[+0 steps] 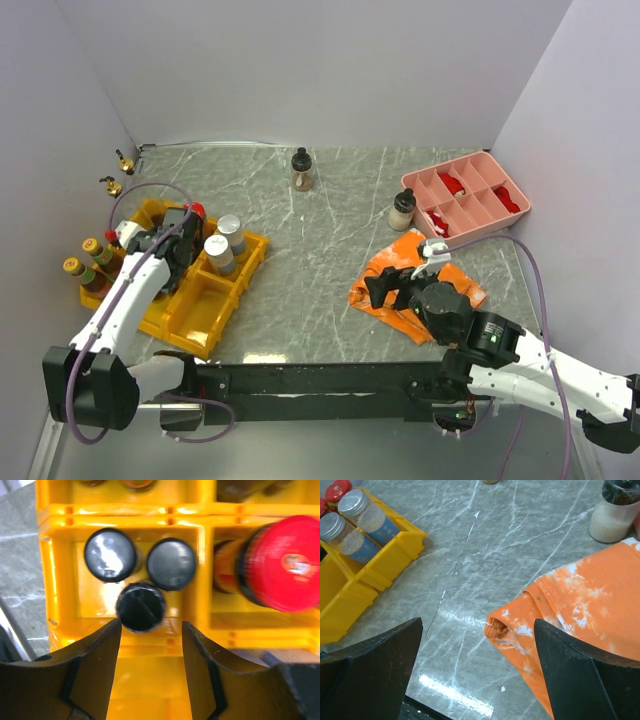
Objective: Organize the condiment bottles
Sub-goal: Place the bottle in the storage box, then pick up the bottle from the center of the board.
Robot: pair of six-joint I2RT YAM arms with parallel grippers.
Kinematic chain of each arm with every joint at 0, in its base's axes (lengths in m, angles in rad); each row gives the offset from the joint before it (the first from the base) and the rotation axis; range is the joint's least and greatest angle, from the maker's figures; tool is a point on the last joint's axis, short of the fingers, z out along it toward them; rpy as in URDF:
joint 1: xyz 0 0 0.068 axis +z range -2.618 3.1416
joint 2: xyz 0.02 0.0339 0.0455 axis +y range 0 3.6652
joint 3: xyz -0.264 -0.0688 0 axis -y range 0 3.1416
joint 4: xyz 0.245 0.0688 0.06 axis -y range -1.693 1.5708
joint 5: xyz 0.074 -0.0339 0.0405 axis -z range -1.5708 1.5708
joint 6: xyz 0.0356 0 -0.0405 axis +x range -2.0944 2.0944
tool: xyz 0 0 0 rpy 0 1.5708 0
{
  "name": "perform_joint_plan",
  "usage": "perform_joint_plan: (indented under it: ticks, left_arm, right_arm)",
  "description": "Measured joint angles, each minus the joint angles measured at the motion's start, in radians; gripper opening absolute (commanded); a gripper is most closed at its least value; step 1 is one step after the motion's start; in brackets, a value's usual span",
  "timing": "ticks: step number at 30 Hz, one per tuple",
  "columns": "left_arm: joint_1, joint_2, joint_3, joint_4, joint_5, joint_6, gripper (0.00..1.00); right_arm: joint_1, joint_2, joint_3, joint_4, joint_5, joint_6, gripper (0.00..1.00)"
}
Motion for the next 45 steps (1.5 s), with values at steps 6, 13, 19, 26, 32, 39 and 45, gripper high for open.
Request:
perform_joint_plan:
  ticks: [6,13,19,26,32,39,45]
  left_arm:
    - [0.000,-0.084,0.061,0.025,0.033,0.101,0.84]
    - [0.000,-0.190,0.129,0.127,0.117,0.295,0.96]
    - [0.000,-0.238,0.134,0.277,0.313,0.490,0.96]
    - [0.000,-0.253,0.061,0.463,0.547,0.694,0.96]
    - [-0.027,-0.254,-0.007,0.552,0.669,0.775,0.96]
    - [-0.034,-0.307,-0.033,0.600,0.782,0.823,0.97]
    - [-0.035,-0.331,-0.037,0.614,0.798,0.845,0.97]
  right_arm:
    - [0.000,0.100,0.055,0.008,0.037,0.004,1.00]
    - [-0.151,0.336,0.220,0.029,0.075,0.004,1.00]
    - [-0.453,0.457,0.309,0.066,-0.018,0.000,1.00]
    - [-0.680,0.681,0.397,0.081,-0.138,-0.026,1.00]
    - [-0.762,0.921,0.549,0.074,-0.257,-0.124,1.00]
    - [-0.784,1.135,0.710,0.046,-0.241,-0.195,1.00]
    - [-0.819,1.218,0.742,0.043,-0.248,-0.237,0.98]
